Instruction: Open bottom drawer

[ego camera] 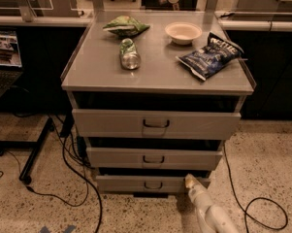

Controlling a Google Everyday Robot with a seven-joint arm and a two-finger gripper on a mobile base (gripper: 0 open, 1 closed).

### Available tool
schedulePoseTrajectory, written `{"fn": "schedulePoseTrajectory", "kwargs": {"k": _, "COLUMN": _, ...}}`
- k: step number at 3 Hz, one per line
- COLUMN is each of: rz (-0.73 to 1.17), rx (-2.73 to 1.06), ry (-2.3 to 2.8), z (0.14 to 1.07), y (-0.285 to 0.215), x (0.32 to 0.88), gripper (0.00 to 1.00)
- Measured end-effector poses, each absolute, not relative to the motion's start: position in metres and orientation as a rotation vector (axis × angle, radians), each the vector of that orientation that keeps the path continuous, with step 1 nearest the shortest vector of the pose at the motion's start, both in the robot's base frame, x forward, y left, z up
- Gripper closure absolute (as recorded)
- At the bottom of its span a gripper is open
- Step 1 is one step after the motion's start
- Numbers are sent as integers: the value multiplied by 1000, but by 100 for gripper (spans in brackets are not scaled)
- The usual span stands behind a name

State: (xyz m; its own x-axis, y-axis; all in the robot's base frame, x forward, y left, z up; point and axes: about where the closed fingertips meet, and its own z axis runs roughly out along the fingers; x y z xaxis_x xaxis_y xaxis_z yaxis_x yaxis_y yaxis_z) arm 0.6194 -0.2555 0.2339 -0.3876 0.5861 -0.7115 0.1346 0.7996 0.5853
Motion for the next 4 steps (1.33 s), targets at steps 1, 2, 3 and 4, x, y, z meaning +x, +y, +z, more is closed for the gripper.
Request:
{"fn": "schedulePoseTrajectory", "kwargs": {"k": 1, "rz": 559, "rx": 522, "ry": 1879, "z": 222, "y": -240, "x": 671, "gripper": 100}}
{"fn": "schedulePoseTrajectory", "kwargs": {"k": 2, "rz": 551, "rx": 529, "ry": 1875, "z": 220, "y": -245, "x": 676, "gripper": 100}}
{"fn": "schedulePoseTrajectory", "kwargs": {"k": 3, "rz": 494, "rx": 521, "ry": 1990, "z": 205, "y": -241, "x": 681, "gripper": 100}}
{"fn": "schedulePoseTrajectory", "kwargs": {"k": 4, "rz": 455, "rx": 524, "ry": 2059, "z": 198, "y": -244, "x": 680, "gripper": 100}}
